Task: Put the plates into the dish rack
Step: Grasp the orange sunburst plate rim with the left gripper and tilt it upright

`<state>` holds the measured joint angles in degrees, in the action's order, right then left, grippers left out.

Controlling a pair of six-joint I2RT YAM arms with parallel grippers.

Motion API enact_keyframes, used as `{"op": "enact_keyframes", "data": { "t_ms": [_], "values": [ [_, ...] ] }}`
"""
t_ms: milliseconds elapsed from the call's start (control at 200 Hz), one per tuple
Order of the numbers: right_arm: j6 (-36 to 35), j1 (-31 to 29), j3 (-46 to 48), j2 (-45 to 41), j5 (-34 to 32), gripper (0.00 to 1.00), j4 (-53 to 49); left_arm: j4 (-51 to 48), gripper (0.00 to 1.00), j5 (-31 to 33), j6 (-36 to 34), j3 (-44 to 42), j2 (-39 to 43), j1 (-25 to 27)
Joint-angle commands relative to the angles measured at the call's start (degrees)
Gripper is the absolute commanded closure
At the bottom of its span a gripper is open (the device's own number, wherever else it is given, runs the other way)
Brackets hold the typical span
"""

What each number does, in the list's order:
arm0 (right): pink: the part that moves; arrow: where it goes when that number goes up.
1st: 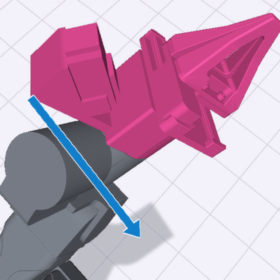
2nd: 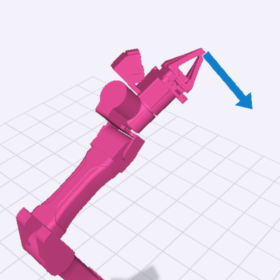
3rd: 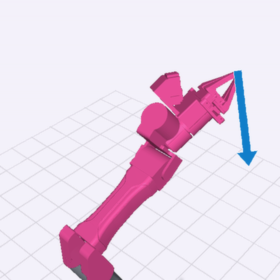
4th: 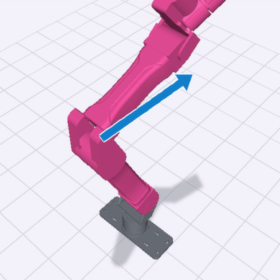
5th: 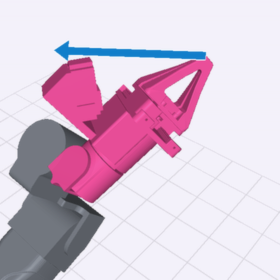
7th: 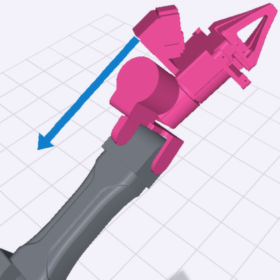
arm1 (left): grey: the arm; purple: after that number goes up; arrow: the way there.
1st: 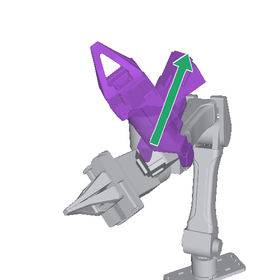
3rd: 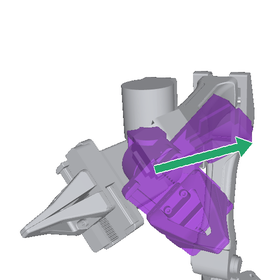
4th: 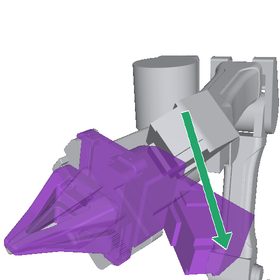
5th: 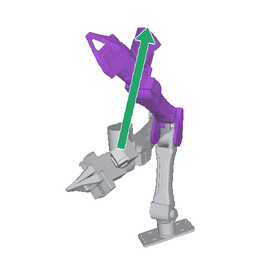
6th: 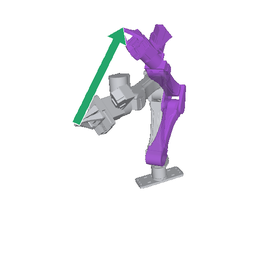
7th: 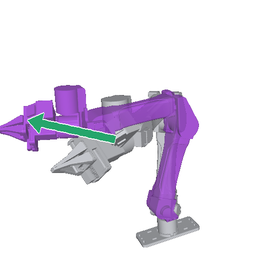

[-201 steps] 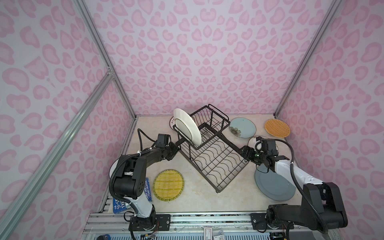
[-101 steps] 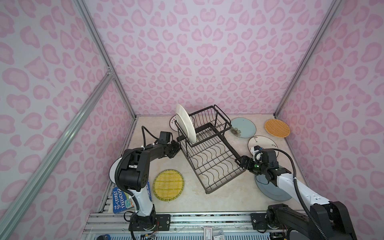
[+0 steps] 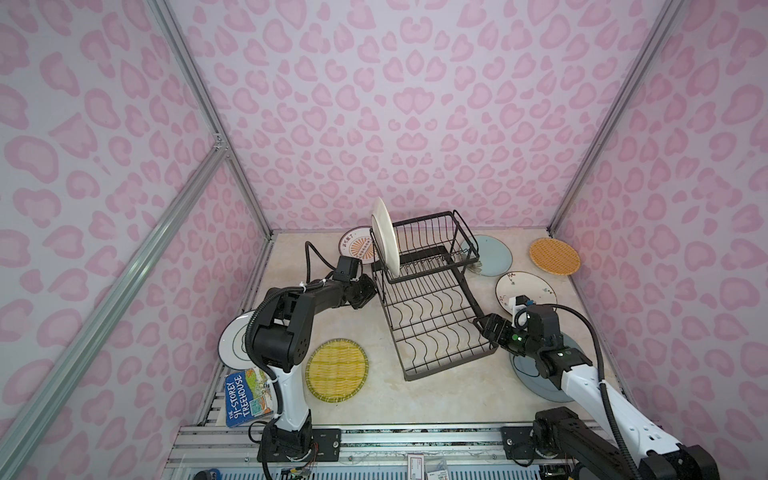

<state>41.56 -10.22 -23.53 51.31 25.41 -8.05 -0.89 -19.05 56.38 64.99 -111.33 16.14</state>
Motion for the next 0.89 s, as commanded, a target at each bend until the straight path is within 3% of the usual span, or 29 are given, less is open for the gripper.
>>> {"op": "enact_keyframes", "data": {
  "t_ms": [0,235,360,415,510,890],
  "values": [
    [1.59,0.2,0.38,-3.02,-5.8,0.02,0.04,1.09,0.88,-2.14,-1.27,1.47,0.24,-0.35],
    [-5.28,0.07,-5.99,-6.53,-10.29,0.02,-5.06,-2.48,0.84,0.21,-1.8,-4.49,11.8,-6.98],
    [-9.31,-2.13,-9.14,-6.89,-9.93,0.02,-3.45,-3.22,0.65,0.08,-1.96,-5.16,14.58,-10.54],
    [-10.27,-3.92,-10.31,-6.13,-9.43,0.02,-2.14,-2.72,0.48,-1.19,-1.93,-3.88,13.14,-11.51],
    [-11.82,-7.69,-12.0,-4.67,-9.84,0.02,0.1,0.18,0.33,-4.06,0.16,-1.04,8.65,-13.04],
    [-20.42,-19.11,-18.31,-0.43,-10.21,0.02,-2.62,1.49,0.26,-4.77,2.85,18.57,-11.36,-14.11]
  ]
}}
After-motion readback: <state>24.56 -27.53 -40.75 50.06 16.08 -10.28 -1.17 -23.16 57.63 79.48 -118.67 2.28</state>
